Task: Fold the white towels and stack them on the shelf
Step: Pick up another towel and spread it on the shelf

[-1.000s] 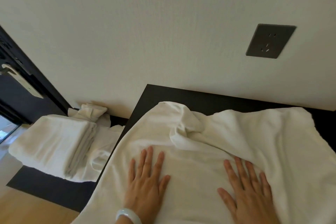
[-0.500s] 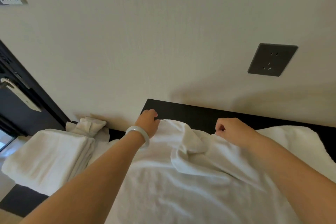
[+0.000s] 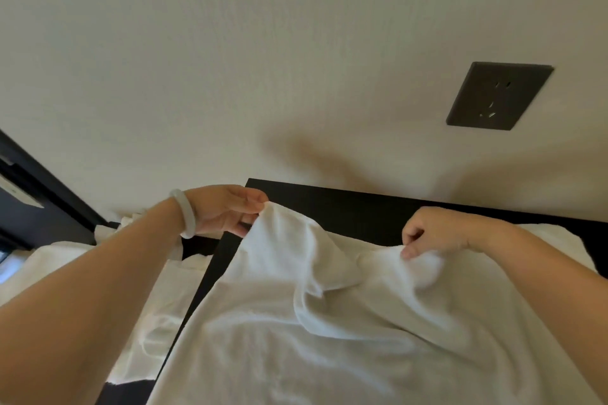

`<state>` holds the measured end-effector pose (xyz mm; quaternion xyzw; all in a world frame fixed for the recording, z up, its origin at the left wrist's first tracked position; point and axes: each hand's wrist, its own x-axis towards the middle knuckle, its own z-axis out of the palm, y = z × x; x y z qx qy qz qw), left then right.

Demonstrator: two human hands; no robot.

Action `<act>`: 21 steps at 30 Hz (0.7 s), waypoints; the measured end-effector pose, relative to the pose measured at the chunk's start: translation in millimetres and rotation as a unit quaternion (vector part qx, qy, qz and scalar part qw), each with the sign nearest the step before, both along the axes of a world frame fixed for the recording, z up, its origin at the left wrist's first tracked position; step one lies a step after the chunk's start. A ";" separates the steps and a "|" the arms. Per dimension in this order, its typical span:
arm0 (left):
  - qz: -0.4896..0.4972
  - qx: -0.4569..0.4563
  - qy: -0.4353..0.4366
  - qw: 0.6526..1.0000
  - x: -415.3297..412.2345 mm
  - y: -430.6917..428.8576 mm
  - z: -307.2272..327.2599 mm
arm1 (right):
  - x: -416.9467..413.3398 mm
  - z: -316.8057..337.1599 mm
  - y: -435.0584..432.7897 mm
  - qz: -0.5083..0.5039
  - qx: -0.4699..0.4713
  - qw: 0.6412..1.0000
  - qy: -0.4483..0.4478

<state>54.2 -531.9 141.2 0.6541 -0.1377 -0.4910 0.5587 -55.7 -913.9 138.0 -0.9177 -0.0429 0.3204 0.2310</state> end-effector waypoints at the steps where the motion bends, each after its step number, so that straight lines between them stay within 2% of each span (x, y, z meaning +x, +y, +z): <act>1: 0.006 -0.038 -0.003 0.999 2.2 4.6 9.1 | 5.8 -0.5 -2.4 -0.035 0.010 0.998 -0.055; 3: 0.032 -0.092 -0.032 0.995 8.4 13.4 31.2 | 15.8 1.9 -6.3 -0.088 0.039 0.987 -0.132; 4: 0.036 -0.091 -0.053 0.994 12.2 16.8 43.8 | 19.2 3.3 -6.8 -0.100 0.048 0.981 -0.160; 5: 0.018 -0.061 -0.090 0.994 17.1 19.2 56.2 | 22.0 4.0 -6.3 -0.101 0.050 0.975 -0.193; 6: -0.028 0.006 -0.156 0.987 21.8 19.6 68.9 | 24.8 4.3 -4.5 -0.093 0.044 0.967 -0.234; 7: -0.095 0.113 -0.241 0.959 27.3 18.5 79.7 | 27.8 4.6 -0.9 -0.076 0.033 0.958 -0.274; 8: -0.170 0.235 -0.318 0.903 31.9 16.0 88.2 | 30.9 5.5 4.4 -0.054 0.017 0.950 -0.307; 10: -0.271 0.422 -0.428 0.752 41.8 7.5 93.0 | 38.4 7.0 17.6 -0.008 -0.016 0.943 -0.333; 11: -0.273 0.457 -0.487 0.692 45.5 2.1 92.3 | 42.7 6.5 23.2 0.008 -0.035 0.944 -0.327; 12: -0.247 0.445 -0.541 0.670 48.2 -2.7 91.1 | 46.8 5.3 27.0 0.012 -0.056 0.949 -0.311; 13: -0.210 0.407 -0.579 0.674 51.1 -5.5 88.7 | 50.3 3.7 28.9 0.006 -0.079 0.953 -0.291; 15: -0.177 0.352 -0.595 0.700 56.9 -5.0 82.2 | 56.1 -1.5 28.2 -0.019 -0.126 0.958 -0.257; 18: -0.270 0.406 -0.527 0.696 64.5 3.2 66.2 | 57.5 -12.5 23.0 -0.046 -0.206 0.950 -0.228; 21: -0.282 0.474 -0.499 0.668 75.5 18.3 46.2 | 53.3 -25.8 14.8 -0.106 -0.167 0.963 -0.181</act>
